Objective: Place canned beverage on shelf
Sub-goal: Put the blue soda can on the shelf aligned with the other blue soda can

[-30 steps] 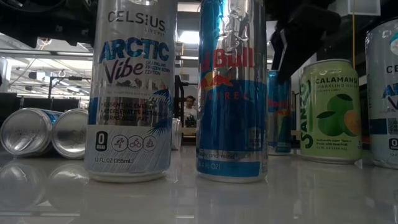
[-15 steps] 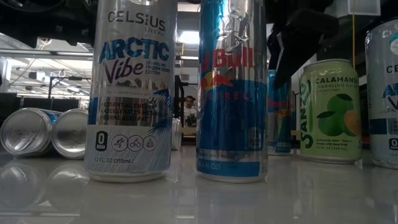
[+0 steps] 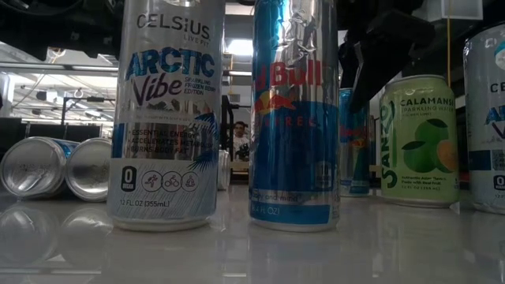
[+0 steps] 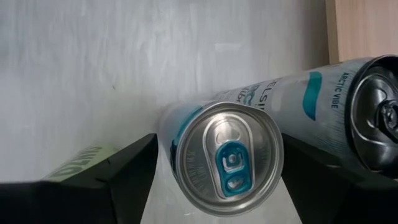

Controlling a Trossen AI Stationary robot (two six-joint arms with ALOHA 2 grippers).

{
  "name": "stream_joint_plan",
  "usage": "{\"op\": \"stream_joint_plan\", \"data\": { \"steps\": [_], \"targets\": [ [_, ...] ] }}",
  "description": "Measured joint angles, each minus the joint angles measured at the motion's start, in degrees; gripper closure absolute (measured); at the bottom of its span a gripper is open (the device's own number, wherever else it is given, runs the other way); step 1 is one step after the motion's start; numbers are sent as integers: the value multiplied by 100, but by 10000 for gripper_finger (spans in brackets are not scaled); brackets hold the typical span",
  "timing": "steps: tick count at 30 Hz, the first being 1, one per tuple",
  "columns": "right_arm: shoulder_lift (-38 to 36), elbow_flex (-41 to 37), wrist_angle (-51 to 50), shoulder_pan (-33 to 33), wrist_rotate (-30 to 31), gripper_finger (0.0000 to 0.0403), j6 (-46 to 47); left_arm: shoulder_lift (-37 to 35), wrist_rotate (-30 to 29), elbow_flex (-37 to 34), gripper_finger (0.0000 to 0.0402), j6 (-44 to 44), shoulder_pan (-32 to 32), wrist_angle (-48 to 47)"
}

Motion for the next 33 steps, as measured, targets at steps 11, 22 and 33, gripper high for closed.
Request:
{"op": "stream_joint_plan", "data": {
  "steps": [11,22,33],
  "targets": [
    [-3,-252,325,-2,4,93,-24,0,0,0,321,0,1,0],
    [-4,-450,577,0,-2,118,-24,0,-1,0,321,1,-1,-2],
    [4,-281,390,2,-35,164,-26,0,-2,0,321,0,-1,-2]
  ]
}}
